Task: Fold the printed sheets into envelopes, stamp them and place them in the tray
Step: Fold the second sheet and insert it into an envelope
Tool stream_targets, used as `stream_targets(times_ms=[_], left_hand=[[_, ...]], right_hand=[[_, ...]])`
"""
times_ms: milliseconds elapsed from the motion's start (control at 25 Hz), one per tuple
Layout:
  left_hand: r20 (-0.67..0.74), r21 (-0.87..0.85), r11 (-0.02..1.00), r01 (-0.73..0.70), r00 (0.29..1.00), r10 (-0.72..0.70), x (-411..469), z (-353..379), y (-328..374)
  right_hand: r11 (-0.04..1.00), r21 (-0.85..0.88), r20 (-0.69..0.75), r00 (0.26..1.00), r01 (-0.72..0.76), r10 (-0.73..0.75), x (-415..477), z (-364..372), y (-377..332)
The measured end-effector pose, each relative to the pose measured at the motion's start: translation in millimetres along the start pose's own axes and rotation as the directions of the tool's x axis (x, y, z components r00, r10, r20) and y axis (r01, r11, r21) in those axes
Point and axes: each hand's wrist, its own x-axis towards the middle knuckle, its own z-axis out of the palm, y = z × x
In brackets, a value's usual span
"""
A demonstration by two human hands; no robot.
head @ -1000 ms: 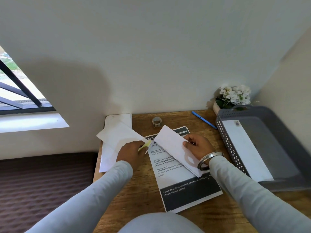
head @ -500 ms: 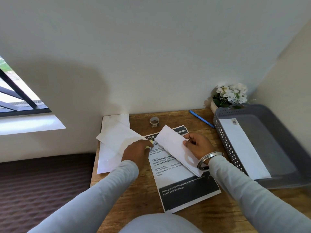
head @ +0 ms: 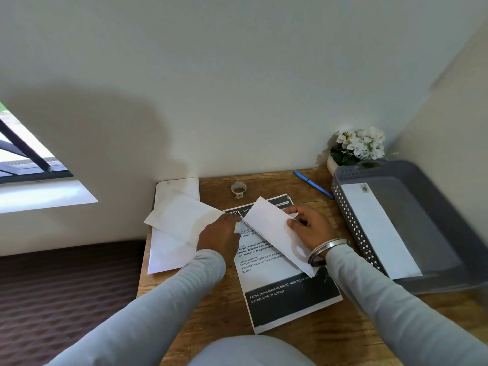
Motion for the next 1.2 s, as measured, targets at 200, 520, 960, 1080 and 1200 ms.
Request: stream_targets(times_ms=[200, 520, 960, 1080, 1200], left_hand=[[0.009, -0.015, 1.000, 0.010, 1.000, -0.010, 1, 5, 4], [0.046, -0.035, 0.999, 0.024, 0.999, -0.023, 0, 3, 2], [0.054, -0.050, 0.999, -0.004, 0.999, 0.007, -4, 0, 0], [0.055, -0.031, 0.999, -0.009, 0.998, 0.011, -5, -1, 0], [0.061, -0.003, 1.000, -0.030, 0.998, 0.030, -5, -1, 1]], right_hand=[[0.997, 0.075, 0.011, 1.000, -0.024, 0.024, -1, 1, 4], [1.000, 0.019, 0.067, 0.997, -0.025, 0.023, 0, 7, 13], [0.999, 0.001, 0.053, 0.998, -0.035, 0.035, 0, 11, 16], [0.998, -0.068, 0.084, 0.996, 0.006, 0.000, -3, 12, 12], [0.993, -0.111, 0.097, 0.995, 0.047, -0.036, -4, 11, 9]])
